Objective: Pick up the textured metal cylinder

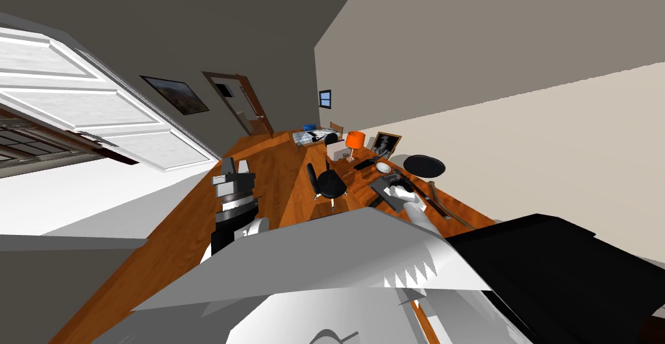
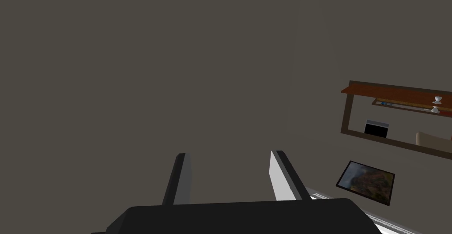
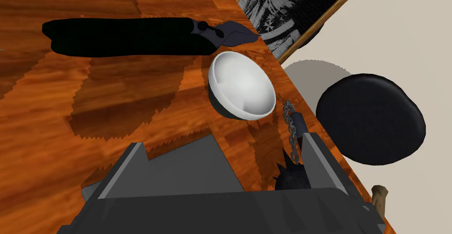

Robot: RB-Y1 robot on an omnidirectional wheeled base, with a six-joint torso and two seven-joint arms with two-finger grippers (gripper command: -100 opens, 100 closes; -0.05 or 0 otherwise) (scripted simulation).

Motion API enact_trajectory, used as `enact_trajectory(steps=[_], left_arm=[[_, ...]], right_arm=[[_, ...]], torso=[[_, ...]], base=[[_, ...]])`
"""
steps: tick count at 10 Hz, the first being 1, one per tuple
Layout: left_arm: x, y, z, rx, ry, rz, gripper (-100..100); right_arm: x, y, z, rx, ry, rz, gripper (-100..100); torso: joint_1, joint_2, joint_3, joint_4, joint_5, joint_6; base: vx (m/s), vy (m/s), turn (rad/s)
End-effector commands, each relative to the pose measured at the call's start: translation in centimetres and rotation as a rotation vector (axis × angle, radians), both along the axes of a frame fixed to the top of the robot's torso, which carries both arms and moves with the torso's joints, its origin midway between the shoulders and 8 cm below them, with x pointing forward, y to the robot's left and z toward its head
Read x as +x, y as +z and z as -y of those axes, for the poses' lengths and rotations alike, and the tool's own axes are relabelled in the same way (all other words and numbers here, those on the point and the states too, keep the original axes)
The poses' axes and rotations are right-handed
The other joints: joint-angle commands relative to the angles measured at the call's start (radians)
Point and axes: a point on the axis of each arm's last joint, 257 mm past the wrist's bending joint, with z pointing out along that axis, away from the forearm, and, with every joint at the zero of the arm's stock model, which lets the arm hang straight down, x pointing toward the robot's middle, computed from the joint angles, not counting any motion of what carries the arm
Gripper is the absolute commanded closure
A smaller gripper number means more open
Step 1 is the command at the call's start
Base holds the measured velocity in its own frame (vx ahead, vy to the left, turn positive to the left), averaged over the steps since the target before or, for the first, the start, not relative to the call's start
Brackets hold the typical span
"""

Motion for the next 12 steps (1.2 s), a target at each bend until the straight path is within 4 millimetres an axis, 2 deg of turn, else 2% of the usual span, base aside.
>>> enact_trajectory(steps=[1,2,4,5,6,7,10,11,12], left_arm=[[0.0,0.0,0.0,0.0,0.0,0.0,0],[0.0,0.0,0.0,0.0,0.0,0.0,0],[0.0,0.0,0.0,0.0,0.0,0.0,0],[0.0,0.0,0.0,0.0,0.0,0.0,0],[0.0,0.0,0.0,0.0,0.0,0.0,0],[0.0,0.0,0.0,0.0,0.0,0.0,0],[0.0,0.0,0.0,0.0,0.0,0.0,0],[0.0,0.0,0.0,0.0,0.0,0.0,0],[0.0,0.0,0.0,0.0,0.0,0.0,0]], right_arm=[[-0.9,-1.3,0.7,0.02,-0.022,-0.022,-100],[-1.7,-1.7,2.3,0.079,-0.079,-0.018,-100],[-3.0,-3.4,2.7,0.095,-0.1,-0.05,-100],[-3.6,-3.4,4.0,0.151,-0.151,-0.037,-100],[-4.9,-5.0,4.3,0.166,-0.172,-0.067,-100],[-6.2,-5.9,5.5,0.226,-0.233,-0.065,-100],[-7.6,-7.5,5.6,0.247,-0.257,-0.099,-100],[-8.4,-7.8,6.5,0.304,-0.31,-0.087,-100],[-9.5,-8.9,6.4,0.316,-0.326,-0.109,-100]], torso=[[0.0,0.0,0.0,0.0,0.0,0.0],[0.0,0.002,0.001,0.0,0.0,0.0],[0.0,0.0,0.0,0.0,0.0,0.0],[0.0,0.002,0.001,0.0,0.0,0.0],[0.0,0.002,0.001,0.0,0.0,0.0],[-0.001,0.004,0.002,0.001,0.0,0.0],[-0.001,0.004,0.002,0.001,0.0,0.0],[-0.001,0.004,0.002,0.001,0.0,0.0],[-0.001,0.004,0.002,0.001,0.0,0.0]], base=[[0.026,0.008,0.0],[0.056,0.013,0.022],[0.046,0.01,0.006],[0.028,0.001,0.021],[-0.001,-0.007,0.02],[0.003,-0.013,0.036],[0.002,-0.006,0.018],[0.002,-0.006,0.016],[0.002,-0.006,0.017]])
